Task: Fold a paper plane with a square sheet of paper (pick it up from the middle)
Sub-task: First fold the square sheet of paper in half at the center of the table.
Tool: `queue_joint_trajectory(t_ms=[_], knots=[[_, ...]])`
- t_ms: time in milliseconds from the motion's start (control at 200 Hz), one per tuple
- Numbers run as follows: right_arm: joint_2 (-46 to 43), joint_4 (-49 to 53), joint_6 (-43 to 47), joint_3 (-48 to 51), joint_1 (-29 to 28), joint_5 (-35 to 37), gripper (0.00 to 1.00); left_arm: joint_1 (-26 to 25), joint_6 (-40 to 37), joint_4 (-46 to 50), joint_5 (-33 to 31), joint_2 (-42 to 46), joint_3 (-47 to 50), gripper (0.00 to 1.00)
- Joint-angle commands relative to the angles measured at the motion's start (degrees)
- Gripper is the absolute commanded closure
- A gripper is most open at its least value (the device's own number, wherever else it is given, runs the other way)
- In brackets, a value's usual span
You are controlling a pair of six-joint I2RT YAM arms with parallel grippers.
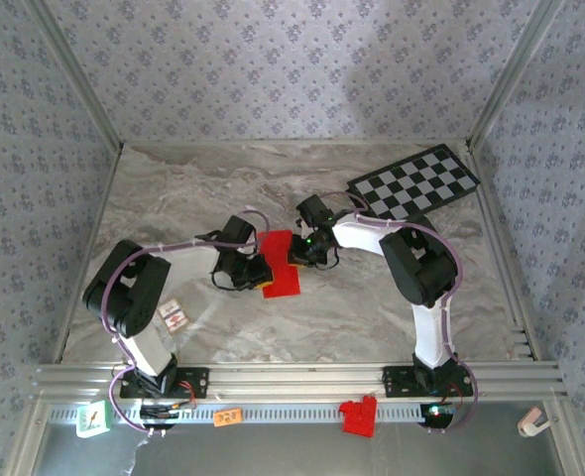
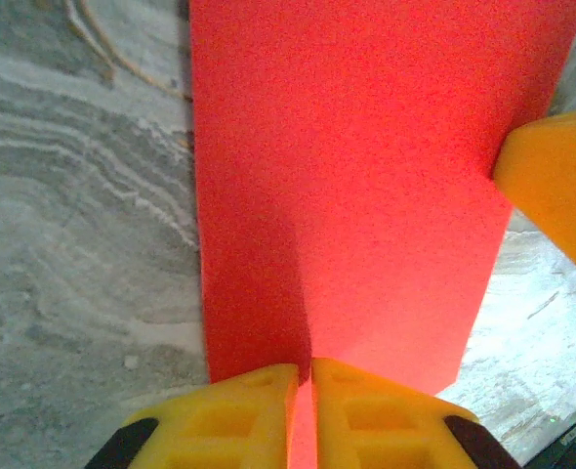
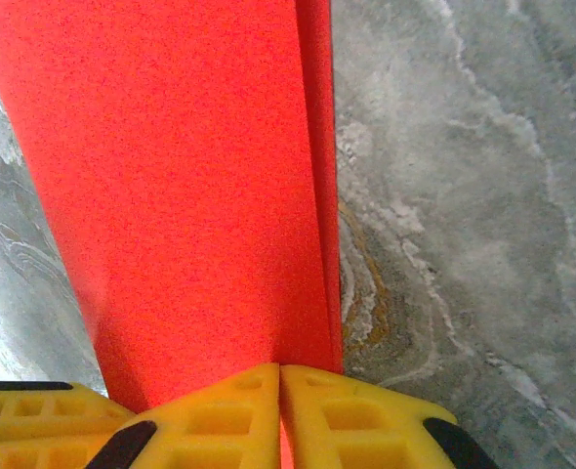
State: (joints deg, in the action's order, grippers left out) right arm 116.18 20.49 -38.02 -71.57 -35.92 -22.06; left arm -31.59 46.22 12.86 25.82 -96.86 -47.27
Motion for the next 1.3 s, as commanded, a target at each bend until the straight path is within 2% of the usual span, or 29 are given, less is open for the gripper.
queue_joint_trajectory(t_ms=[0, 135, 275, 420, 495, 715, 1124, 1294], knots=[[8.53, 14.98, 1.46, 6.17, 2.16, 14.21, 0.87, 0.35, 0.59, 0.23, -3.59, 0.43, 4.16, 0.85], [8.54, 15.1, 1.55, 6.18, 2.42, 14.51, 0.87, 1.23, -0.82, 4.39, -5.98, 4.15, 6.75, 0.85], [8.36, 15.06, 1.53, 6.26, 2.59, 14.64, 0.88, 2.6, -1.27, 6.25, -5.38, 10.02, 6.74, 0.85], [8.27, 15.11, 1.54, 6.27, 2.57, 14.68, 0.88, 2.2, 0.59, 2.48, -2.16, 13.26, 3.69, 0.84], [8.27, 15.19, 1.47, 6.31, 2.61, 14.68, 0.87, 1.83, 1.55, 0.18, 0.34, 12.07, 2.41, 0.83], [8.28, 14.91, 1.19, 6.38, 2.61, 14.46, 0.87, -1.27, 1.3, 1.5, 3.71, 3.43, -2.27, 0.83], [8.54, 15.28, 1.53, 5.89, 2.68, 14.68, 0.87, -1.93, -4.85, 10.66, -2.17, -0.16, 1.44, 0.84], [8.8, 15.13, 1.53, 5.83, 2.79, 14.69, 0.88, -0.84, -6.98, 14.18, -2.49, 0.97, 4.45, 0.84]])
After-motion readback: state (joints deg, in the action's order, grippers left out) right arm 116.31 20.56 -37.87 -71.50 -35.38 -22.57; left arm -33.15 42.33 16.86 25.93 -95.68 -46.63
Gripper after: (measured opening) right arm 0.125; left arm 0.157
